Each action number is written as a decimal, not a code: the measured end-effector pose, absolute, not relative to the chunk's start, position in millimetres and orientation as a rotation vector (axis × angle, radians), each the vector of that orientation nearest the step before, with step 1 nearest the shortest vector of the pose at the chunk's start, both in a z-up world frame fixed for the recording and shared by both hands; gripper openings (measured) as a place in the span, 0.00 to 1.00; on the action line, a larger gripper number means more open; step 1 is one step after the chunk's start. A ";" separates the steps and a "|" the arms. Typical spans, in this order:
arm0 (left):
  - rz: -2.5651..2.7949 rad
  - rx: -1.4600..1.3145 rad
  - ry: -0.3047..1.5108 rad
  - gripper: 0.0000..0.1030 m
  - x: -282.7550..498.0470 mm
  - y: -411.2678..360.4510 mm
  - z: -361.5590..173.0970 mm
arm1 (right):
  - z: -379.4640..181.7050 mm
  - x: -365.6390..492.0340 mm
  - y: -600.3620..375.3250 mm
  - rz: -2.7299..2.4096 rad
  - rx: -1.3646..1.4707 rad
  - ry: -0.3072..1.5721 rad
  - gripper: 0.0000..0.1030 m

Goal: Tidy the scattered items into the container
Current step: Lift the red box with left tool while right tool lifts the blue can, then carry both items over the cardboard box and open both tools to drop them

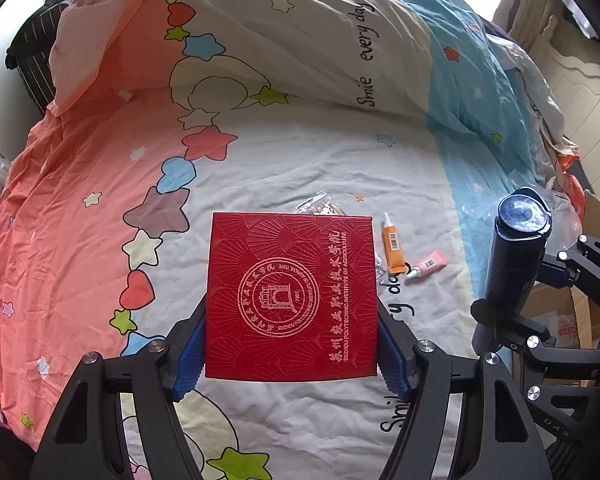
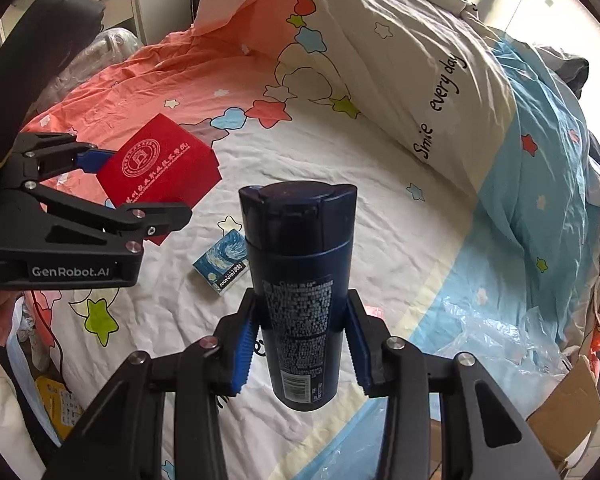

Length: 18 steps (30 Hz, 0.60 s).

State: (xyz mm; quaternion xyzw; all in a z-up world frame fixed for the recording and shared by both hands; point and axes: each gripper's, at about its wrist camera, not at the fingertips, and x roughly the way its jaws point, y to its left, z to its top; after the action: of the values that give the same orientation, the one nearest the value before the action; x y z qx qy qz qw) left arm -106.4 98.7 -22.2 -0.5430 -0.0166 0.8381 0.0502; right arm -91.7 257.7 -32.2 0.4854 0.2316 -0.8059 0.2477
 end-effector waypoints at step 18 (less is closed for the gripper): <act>2.495 -1.556 0.112 0.71 -84.0 154.4 1.3 | 17.1 -61.1 307.2 -2.346 1.273 0.630 0.37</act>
State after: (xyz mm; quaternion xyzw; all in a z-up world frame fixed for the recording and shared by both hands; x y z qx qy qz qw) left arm -84.0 154.4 1.3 -0.5262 0.0378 0.8437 0.0994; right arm -61.1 307.2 17.1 0.4550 0.2253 -0.8384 0.1980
